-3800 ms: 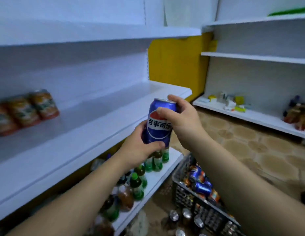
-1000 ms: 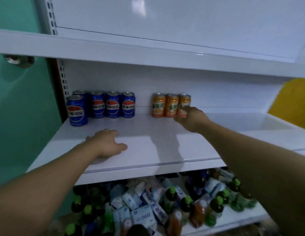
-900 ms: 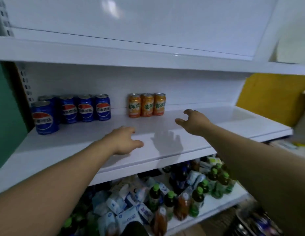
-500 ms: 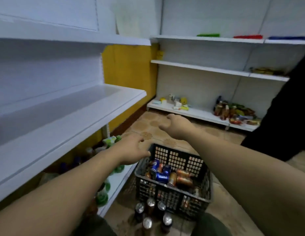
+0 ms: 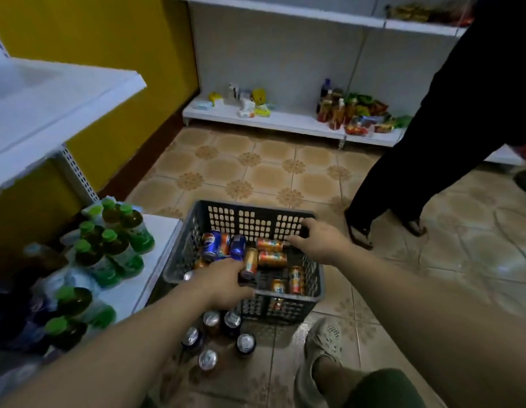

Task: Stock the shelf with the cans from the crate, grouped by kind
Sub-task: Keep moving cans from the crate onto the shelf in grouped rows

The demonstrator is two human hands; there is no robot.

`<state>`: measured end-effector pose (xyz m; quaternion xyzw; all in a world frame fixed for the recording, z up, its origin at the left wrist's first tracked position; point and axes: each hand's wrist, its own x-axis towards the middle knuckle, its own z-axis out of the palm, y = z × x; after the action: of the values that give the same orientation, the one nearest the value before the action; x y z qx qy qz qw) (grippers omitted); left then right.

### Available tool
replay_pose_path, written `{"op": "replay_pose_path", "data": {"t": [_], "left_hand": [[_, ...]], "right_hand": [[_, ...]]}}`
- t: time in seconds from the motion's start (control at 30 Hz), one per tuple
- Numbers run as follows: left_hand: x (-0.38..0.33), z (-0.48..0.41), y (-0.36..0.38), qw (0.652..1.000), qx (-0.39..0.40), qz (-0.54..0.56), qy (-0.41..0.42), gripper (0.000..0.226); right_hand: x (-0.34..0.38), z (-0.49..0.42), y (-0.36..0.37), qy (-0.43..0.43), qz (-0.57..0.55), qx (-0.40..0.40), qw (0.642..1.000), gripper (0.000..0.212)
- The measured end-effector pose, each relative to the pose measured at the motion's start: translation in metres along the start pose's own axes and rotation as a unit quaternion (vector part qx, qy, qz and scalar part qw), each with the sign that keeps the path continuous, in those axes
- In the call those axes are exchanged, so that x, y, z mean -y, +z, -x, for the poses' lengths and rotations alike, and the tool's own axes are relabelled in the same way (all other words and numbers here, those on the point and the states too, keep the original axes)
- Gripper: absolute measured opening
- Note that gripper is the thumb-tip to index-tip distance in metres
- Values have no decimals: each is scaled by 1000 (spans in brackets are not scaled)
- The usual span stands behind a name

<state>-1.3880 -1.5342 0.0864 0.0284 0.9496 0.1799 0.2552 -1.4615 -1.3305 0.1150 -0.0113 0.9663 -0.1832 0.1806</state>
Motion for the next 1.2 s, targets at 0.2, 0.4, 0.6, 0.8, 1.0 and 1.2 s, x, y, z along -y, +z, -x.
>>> {"op": "replay_pose_path", "data": {"t": [0.2, 0.4, 0.6, 0.8, 1.0, 1.2], "left_hand": [[33, -114, 40, 997, 33, 49, -51, 57], [54, -229, 96, 988, 106, 79, -75, 63], [75, -308, 151, 967, 216, 96, -98, 63], [95, -339, 182, 950, 269, 113, -109, 66], [100, -339, 192, 947, 274, 119, -116, 66], [88, -318, 181, 959, 218, 149, -100, 69]], "right_hand": [[-48, -92, 70, 31, 17, 77, 996, 61], [-91, -183, 151, 64, 9, 180, 982, 52], [-128, -255, 249, 66, 62, 247, 965, 66], [-146, -290, 310, 32, 193, 257, 946, 89], [-148, -291, 323, 26, 97, 216, 971, 57], [-130, -254, 297, 15, -17, 160, 987, 35]]}}
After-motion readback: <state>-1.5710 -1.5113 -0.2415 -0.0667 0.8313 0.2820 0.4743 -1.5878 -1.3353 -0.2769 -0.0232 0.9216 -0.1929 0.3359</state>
